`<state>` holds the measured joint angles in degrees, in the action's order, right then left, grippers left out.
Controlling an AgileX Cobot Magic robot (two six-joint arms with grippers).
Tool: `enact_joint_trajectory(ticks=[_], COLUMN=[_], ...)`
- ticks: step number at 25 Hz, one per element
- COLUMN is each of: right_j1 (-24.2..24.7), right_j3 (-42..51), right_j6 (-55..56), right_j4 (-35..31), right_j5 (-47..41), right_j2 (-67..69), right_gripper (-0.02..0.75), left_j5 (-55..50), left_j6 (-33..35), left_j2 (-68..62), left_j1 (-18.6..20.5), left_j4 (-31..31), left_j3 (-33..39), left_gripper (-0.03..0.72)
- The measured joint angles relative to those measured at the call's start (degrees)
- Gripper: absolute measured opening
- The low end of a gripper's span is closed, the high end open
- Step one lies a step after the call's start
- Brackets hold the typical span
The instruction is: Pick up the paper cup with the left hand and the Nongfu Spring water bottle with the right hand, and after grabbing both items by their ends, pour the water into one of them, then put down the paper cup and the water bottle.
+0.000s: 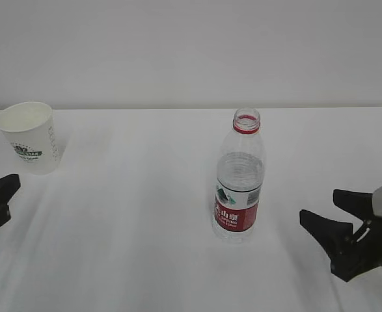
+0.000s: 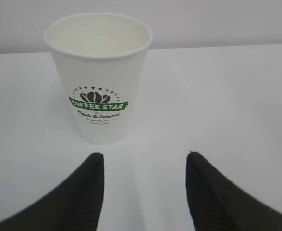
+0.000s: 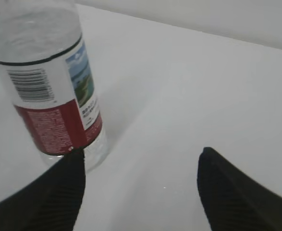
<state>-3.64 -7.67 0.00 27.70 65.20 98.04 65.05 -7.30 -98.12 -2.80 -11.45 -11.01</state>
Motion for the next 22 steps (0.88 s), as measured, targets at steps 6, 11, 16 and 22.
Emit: enact_joint_trajectory(ticks=[6, 11, 16, 22], right_j1=[0.0, 0.0, 0.0, 0.0], right_j3=[-1.26, -1.96, -1.99, -2.76], right_j6=[0.0, 0.0, 0.0, 0.0], right_j4=[4.1, 5.45, 3.28, 4.18], right_j5=[0.09, 0.34, 0.34, 0.42], right_j2=[0.0, 0.0, 0.0, 1.93], right_gripper=[0.549, 0.549, 0.549, 0.549], left_j5=[0.26, 0.35, 0.35, 0.35], left_j6=[0.0, 0.0, 0.0, 0.0], left_j2=[0.0, 0.0, 0.0, 0.0], left_j1=[0.0, 0.0, 0.0, 0.0], left_j4=[-0.77, -0.77, -0.77, -0.77], left_j3=[0.0, 0.0, 0.0, 0.0], left_gripper=[0.398, 0.398, 0.398, 0.398])
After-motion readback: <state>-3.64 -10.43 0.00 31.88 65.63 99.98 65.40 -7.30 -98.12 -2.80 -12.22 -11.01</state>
